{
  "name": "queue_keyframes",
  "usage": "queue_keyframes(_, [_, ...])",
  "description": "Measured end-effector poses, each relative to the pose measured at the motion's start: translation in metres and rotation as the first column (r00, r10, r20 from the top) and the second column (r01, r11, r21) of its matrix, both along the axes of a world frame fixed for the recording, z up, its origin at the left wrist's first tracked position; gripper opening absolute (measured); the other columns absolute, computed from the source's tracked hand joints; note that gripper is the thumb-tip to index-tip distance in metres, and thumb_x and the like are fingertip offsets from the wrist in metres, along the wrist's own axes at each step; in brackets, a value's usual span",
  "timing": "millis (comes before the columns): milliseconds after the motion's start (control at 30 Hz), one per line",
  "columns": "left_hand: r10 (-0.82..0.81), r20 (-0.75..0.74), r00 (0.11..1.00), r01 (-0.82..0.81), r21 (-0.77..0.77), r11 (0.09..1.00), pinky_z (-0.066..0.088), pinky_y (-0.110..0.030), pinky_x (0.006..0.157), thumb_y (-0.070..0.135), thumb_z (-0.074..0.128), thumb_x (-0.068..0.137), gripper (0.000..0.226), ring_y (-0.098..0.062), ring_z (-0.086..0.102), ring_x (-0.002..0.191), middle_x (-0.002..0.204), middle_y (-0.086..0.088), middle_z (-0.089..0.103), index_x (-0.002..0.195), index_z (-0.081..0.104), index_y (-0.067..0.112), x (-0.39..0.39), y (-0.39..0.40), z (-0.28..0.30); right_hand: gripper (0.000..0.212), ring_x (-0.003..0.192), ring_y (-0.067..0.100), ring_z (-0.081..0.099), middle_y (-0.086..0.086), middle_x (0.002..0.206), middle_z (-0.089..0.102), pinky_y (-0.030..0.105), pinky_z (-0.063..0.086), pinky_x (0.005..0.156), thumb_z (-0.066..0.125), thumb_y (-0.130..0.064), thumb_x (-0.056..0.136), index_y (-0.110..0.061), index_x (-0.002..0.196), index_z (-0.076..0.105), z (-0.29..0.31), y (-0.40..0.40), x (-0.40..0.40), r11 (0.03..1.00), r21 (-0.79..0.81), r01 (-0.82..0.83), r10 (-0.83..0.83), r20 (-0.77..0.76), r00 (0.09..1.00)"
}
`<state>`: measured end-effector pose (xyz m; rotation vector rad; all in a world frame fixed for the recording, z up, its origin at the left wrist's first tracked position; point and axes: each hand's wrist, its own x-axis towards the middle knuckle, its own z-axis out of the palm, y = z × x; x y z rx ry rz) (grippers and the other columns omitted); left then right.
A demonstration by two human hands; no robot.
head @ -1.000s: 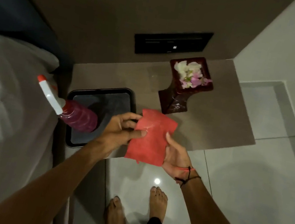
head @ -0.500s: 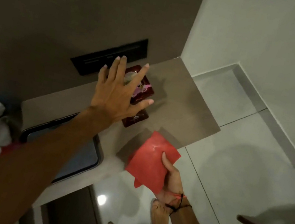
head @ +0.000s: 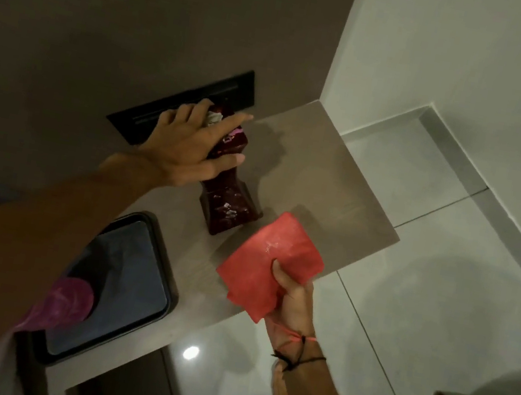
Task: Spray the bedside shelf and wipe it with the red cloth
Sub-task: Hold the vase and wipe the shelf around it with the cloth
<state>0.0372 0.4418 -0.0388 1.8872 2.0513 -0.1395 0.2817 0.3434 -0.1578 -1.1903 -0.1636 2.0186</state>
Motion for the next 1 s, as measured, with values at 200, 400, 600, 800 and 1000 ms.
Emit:
queue_keyframes(200, [0.018,-0.010,1.000,-0.017,0.066,0.998,0.028,-0.061,0.116,0.076,0.043,0.089,0.071,-0.043,0.037,0.142,0.156,-0.020,0.035,0.153,0.026,0.051,-0.003,0.003,-0.006,0.059,0.138,-0.002,0.043,0.001,0.157,0.041,0.009,0.040,0.107,0.047,-0.005,0.098,-0.023,0.154,0.036,0.003,0.022,-0.078,0.716,0.599,-0.359,-0.273,0.713,0.645])
queue_keyframes(400, [-0.014,0.007,1.000,0.014,0.079,0.997,0.030,-0.061,0.113,0.073,0.047,0.089,0.067,-0.045,0.040,0.138,0.153,-0.021,0.038,0.150,0.032,0.049,-0.008,0.006,-0.009,0.074,0.157,0.033,0.011,0.020,0.168,0.017,0.051,0.013,0.127,0.034,-0.034,0.093,-0.020,0.160,0.005,-0.046,0.018,-0.112,0.346,0.271,-0.898,-0.322,0.934,0.158])
queue_keyframes(600, [-0.080,-0.081,0.994,0.087,0.091,0.992,0.028,-0.059,0.114,0.073,0.046,0.089,0.073,-0.043,0.034,0.141,0.157,-0.021,0.031,0.154,0.027,0.049,-0.006,0.002,-0.008,0.067,0.151,0.036,0.032,0.017,0.162,0.033,0.054,0.027,0.123,0.066,-0.023,0.094,-0.018,0.154,0.038,-0.077,0.002,-0.073,0.064,-0.065,-0.996,-0.395,0.915,-0.085])
queue_keyframes(800, [-0.042,0.030,0.999,0.041,0.044,0.998,0.028,-0.060,0.114,0.072,0.048,0.090,0.074,-0.045,0.035,0.141,0.157,-0.021,0.034,0.157,0.023,0.051,-0.014,0.012,0.003,0.060,0.145,0.025,0.043,0.009,0.158,0.043,0.044,0.042,0.118,0.052,-0.004,0.096,-0.016,0.153,0.039,-0.023,0.003,-0.064,0.597,0.478,-0.644,-0.129,0.850,0.511])
queue_keyframes(1000, [0.004,0.155,0.988,-0.002,-0.009,1.000,0.025,-0.063,0.116,0.070,0.051,0.089,0.073,-0.043,0.033,0.146,0.159,-0.019,0.036,0.155,0.021,0.058,-0.019,0.014,-0.001,0.059,0.154,0.019,0.027,0.011,0.165,0.032,0.040,0.038,0.120,0.037,-0.031,0.100,-0.011,0.156,0.032,0.002,0.008,-0.075,0.560,0.625,-0.544,-0.417,0.780,0.467])
